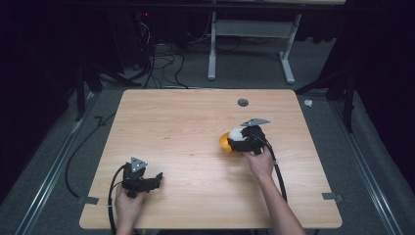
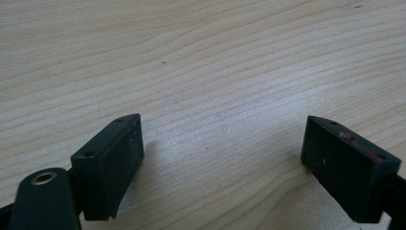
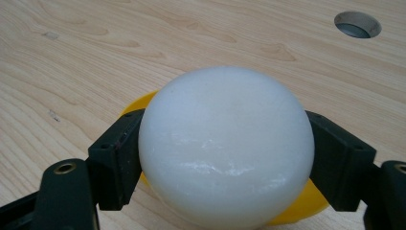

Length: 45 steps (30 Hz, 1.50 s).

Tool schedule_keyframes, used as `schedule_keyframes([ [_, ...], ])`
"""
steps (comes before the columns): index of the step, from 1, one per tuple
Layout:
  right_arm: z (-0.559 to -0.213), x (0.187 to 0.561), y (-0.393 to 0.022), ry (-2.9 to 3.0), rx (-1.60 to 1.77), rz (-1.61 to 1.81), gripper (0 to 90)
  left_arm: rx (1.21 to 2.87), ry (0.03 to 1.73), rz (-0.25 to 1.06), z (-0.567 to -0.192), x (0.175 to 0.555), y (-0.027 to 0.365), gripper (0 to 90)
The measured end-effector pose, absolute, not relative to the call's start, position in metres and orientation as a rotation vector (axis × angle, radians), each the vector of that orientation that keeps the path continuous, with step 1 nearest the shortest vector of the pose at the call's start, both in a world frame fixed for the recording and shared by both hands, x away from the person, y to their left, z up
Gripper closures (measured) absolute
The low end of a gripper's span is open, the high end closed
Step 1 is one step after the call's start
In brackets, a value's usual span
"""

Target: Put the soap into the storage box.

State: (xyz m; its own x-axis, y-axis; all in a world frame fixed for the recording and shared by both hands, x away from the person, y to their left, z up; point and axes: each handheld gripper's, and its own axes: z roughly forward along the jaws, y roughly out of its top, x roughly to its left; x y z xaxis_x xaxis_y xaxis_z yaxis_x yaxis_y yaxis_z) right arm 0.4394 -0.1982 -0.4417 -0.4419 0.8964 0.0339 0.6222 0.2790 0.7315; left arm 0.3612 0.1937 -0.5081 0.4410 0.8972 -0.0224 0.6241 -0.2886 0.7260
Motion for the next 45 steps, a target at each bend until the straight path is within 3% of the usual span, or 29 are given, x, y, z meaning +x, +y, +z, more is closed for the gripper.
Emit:
schedule_keyframes([
  [45, -0.456, 0.450, -0.194, 2.183, 1.434, 0.948, 21.9, 2.022, 1.272, 0.521, -0.508, 0.361, 0.194, 15.0],
])
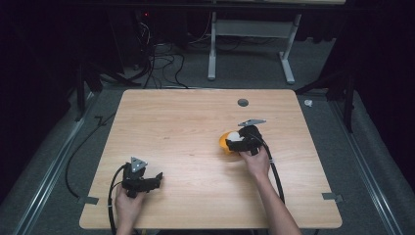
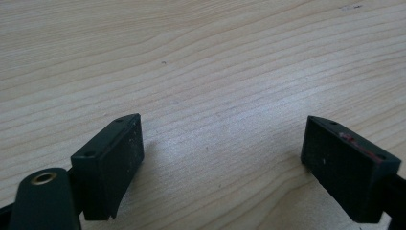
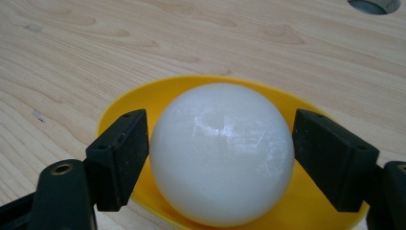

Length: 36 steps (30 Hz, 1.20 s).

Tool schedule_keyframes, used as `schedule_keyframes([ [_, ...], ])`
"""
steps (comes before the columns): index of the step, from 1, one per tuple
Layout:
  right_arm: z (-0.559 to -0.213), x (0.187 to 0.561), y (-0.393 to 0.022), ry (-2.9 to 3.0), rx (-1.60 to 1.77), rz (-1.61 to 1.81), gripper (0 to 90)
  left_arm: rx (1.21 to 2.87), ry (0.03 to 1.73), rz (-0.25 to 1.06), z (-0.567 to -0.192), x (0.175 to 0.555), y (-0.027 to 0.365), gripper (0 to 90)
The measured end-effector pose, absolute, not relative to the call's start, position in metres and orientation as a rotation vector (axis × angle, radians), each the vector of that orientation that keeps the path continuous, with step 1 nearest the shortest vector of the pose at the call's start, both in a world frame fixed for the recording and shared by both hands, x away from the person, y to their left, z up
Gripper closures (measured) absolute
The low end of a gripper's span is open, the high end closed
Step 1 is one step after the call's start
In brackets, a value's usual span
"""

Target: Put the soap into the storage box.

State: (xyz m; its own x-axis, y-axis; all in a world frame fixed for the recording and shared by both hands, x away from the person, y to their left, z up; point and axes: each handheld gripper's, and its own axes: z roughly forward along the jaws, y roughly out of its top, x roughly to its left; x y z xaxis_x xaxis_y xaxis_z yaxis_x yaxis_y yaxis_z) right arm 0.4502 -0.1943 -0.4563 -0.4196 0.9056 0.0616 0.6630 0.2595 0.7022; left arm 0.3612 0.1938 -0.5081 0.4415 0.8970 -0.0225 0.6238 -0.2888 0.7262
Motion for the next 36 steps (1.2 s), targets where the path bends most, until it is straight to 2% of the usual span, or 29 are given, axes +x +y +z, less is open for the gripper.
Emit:
schedule_keyframes([
  [36, -0.423, 0.425, -0.220, 2.075, 1.393, 1.063, 24.8, 2.022, 1.272, 0.520, -0.508, 0.361, 0.194, 15.0],
])
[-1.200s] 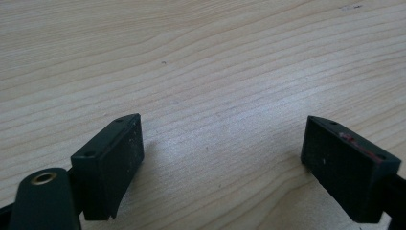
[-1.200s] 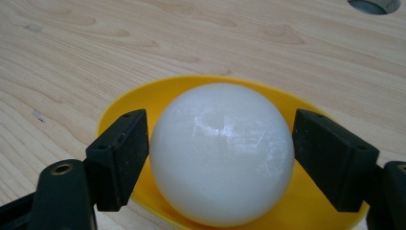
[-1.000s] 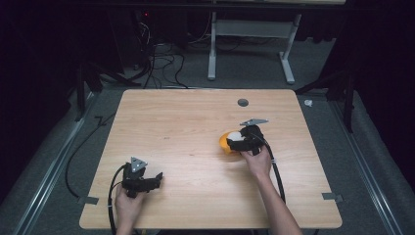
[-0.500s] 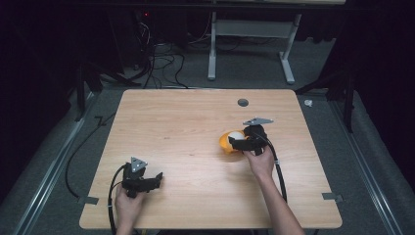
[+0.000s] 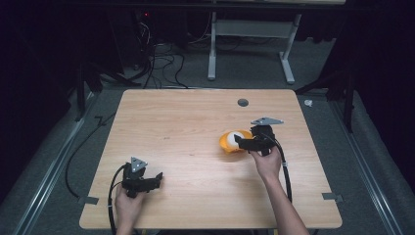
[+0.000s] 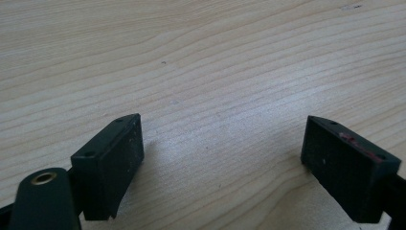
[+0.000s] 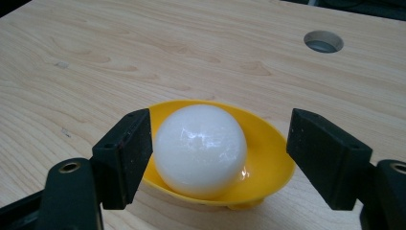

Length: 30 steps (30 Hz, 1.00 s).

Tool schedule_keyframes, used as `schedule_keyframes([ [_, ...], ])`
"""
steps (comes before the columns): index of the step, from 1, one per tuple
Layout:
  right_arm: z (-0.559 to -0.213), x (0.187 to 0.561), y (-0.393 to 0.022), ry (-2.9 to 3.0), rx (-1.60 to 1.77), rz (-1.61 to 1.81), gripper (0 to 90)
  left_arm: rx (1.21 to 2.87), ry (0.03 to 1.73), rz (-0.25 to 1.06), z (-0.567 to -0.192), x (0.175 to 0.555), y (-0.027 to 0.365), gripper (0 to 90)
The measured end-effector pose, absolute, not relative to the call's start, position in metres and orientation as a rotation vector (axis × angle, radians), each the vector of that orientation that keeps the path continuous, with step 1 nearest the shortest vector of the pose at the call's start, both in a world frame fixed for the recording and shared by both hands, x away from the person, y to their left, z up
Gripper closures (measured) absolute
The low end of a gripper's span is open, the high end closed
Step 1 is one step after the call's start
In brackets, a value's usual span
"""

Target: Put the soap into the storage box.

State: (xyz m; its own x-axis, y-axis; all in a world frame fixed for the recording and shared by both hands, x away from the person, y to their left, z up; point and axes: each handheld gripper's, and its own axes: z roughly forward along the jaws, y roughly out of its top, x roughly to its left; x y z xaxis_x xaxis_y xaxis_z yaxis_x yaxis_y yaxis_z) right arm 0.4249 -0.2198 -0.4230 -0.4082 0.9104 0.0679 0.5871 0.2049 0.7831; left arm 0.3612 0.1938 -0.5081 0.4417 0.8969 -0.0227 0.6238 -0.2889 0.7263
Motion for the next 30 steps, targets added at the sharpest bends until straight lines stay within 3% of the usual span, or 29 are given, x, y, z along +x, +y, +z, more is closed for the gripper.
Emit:
schedule_keyframes([
  [30, -0.412, 0.391, -0.253, 1.972, 1.404, 1.111, 27.0, 2.023, 1.272, 0.521, -0.508, 0.361, 0.194, 15.0],
])
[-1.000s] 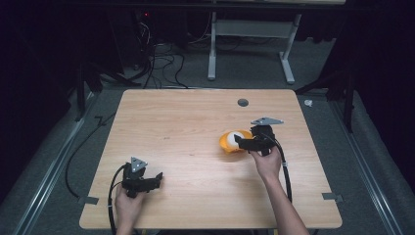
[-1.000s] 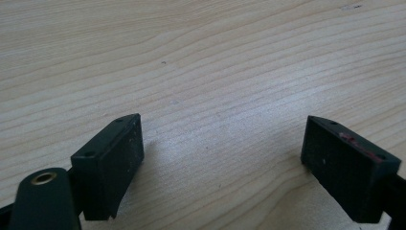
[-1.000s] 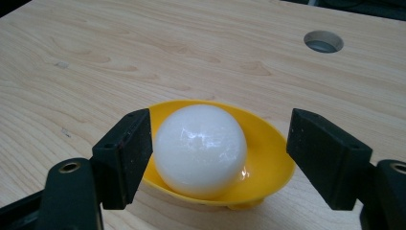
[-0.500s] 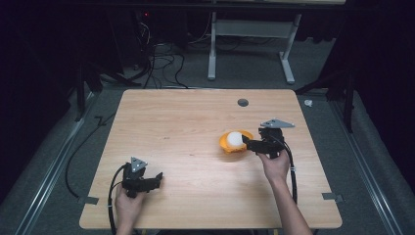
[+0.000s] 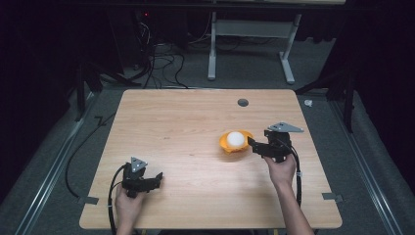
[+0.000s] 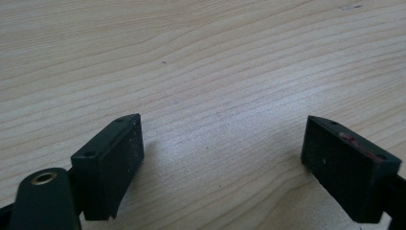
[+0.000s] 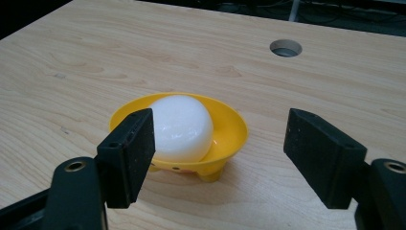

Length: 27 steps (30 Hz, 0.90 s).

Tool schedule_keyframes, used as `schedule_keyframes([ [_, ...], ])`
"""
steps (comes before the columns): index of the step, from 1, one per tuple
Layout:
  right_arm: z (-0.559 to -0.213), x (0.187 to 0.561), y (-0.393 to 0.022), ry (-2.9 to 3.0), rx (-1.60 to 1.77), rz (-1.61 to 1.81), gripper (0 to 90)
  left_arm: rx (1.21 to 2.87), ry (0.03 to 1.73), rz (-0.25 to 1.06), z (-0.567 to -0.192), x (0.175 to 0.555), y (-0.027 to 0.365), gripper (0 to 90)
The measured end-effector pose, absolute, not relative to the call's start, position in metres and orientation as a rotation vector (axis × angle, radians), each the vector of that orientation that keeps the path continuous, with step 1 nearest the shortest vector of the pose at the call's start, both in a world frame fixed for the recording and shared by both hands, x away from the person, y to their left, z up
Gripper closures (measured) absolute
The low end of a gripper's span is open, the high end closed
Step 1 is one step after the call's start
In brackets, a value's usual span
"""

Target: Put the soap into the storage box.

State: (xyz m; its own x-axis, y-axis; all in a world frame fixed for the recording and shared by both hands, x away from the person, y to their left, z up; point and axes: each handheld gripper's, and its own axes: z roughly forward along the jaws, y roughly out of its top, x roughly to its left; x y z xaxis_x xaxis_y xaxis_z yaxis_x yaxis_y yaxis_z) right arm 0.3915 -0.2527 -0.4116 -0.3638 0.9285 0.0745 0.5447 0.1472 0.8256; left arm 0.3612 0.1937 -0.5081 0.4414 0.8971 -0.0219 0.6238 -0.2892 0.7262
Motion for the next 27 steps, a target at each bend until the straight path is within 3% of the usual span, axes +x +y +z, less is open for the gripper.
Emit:
schedule_keyframes([
  [27, -0.418, 0.361, -0.274, 1.932, 1.443, 1.114, 27.1, 2.023, 1.273, 0.522, -0.508, 0.361, 0.194, 14.9],
])
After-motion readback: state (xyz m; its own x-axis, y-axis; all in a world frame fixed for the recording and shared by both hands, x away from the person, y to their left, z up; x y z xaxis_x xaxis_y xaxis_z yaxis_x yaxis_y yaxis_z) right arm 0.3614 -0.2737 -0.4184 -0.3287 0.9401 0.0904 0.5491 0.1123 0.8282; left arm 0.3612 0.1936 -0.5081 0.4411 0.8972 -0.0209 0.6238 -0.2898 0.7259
